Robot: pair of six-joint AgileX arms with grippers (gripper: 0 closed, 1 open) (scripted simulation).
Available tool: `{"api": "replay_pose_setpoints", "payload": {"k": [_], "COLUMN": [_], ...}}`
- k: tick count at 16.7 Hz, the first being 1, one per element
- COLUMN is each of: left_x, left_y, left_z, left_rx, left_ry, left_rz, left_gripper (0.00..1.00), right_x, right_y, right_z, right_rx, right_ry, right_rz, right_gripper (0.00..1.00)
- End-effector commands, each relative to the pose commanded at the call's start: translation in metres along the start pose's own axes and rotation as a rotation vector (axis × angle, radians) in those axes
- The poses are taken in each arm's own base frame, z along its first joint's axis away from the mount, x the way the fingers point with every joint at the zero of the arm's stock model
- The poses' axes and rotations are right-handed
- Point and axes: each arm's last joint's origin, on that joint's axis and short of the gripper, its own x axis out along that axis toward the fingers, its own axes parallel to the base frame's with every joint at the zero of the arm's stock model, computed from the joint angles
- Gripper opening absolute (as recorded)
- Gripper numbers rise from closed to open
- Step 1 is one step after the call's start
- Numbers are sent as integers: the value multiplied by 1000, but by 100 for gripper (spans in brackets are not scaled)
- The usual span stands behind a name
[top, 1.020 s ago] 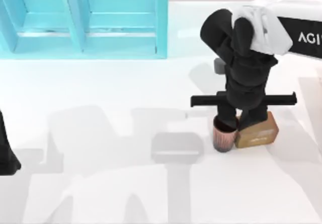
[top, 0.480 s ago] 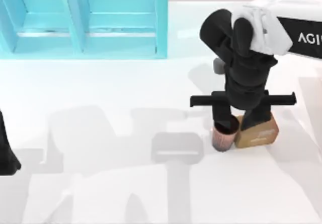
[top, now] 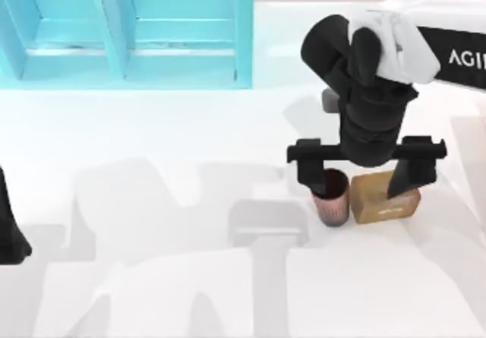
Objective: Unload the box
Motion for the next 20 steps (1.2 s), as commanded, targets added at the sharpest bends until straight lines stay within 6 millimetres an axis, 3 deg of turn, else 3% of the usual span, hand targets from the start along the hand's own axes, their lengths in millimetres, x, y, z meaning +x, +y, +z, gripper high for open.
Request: {"api": "replay_pose_setpoints", "payload": {"k": [9,17,20], "left_x": [0,0,0], "left_y": [0,0,0], "left_z": [0,0,0], "left_rx": [0,0,0], "left_ry": [0,0,0], "left_rz": [0,0,0], "left_gripper": [100,100,100], "right_x": [-10,-85,-101], "right_y": [0,-4,-6], "right_z": [1,2,-1], "right_rx": [2,2,2], "right_ry": [-1,-3,-4], "right_rz": [1,2,4], "right_gripper": [100,100,100]}}
